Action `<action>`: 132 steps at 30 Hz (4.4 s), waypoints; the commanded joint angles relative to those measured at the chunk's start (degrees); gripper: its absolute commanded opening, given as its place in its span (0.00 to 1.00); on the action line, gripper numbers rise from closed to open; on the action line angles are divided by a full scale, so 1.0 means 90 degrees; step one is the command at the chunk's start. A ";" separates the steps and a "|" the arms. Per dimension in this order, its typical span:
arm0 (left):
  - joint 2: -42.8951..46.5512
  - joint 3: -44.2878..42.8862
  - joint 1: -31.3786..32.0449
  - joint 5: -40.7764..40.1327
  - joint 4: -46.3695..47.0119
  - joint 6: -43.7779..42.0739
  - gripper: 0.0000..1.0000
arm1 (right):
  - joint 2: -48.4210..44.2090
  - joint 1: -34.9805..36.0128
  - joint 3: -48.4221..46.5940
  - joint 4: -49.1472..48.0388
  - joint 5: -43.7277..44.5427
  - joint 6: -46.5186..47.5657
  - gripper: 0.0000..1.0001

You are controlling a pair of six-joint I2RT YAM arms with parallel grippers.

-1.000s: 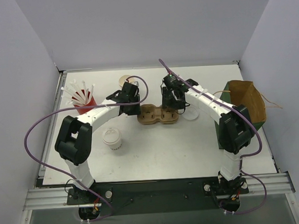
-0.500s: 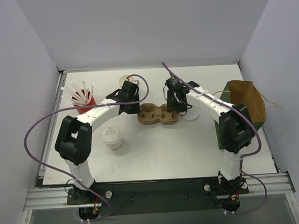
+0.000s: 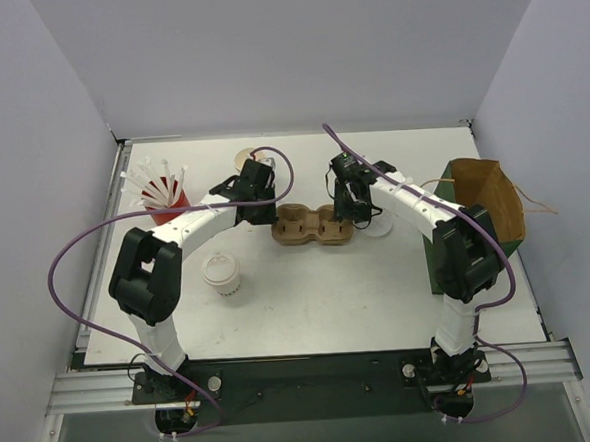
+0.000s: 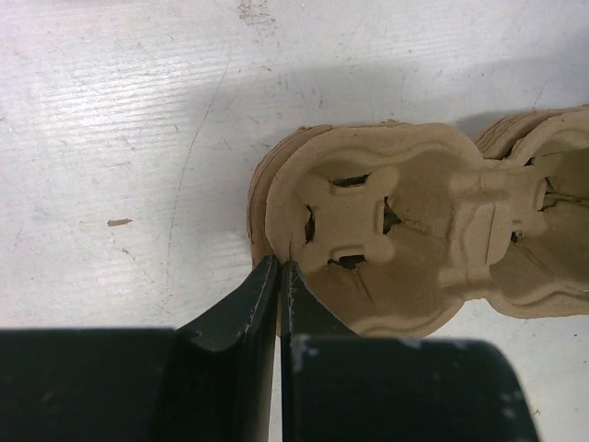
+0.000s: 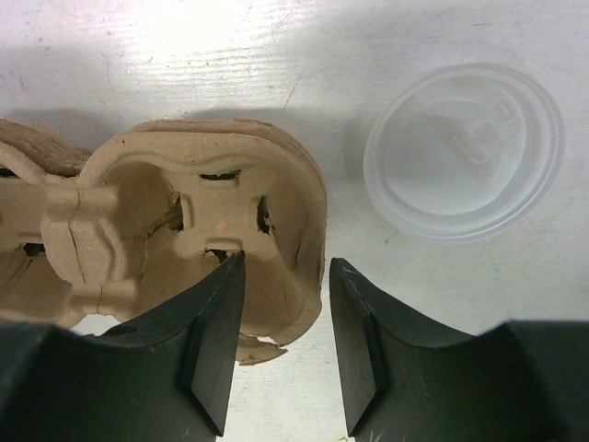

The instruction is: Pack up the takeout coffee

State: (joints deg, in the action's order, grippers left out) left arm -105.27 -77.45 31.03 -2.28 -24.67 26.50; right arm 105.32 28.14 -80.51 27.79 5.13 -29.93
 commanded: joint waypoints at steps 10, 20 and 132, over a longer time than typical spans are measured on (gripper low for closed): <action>-0.0051 -0.0311 -0.0020 0.0088 0.0016 -0.0152 0.02 | -0.0052 -0.0051 -0.0039 0.0008 -0.0081 -0.0053 0.27; -0.0080 -0.0310 -0.0020 0.0098 0.0026 -0.0142 0.01 | -0.0013 -0.0050 0.0010 0.0096 0.0056 -0.0033 0.33; 0.4129 0.2053 0.0537 -0.0157 -0.0902 0.0073 0.50 | 0.2633 0.0389 -0.2762 -0.1252 0.0018 0.0219 0.27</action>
State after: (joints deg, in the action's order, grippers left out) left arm -68.88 -56.36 36.58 -5.19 -31.07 29.10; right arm 126.50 34.96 -98.74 16.84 6.96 -34.79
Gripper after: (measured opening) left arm 0.499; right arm 0.256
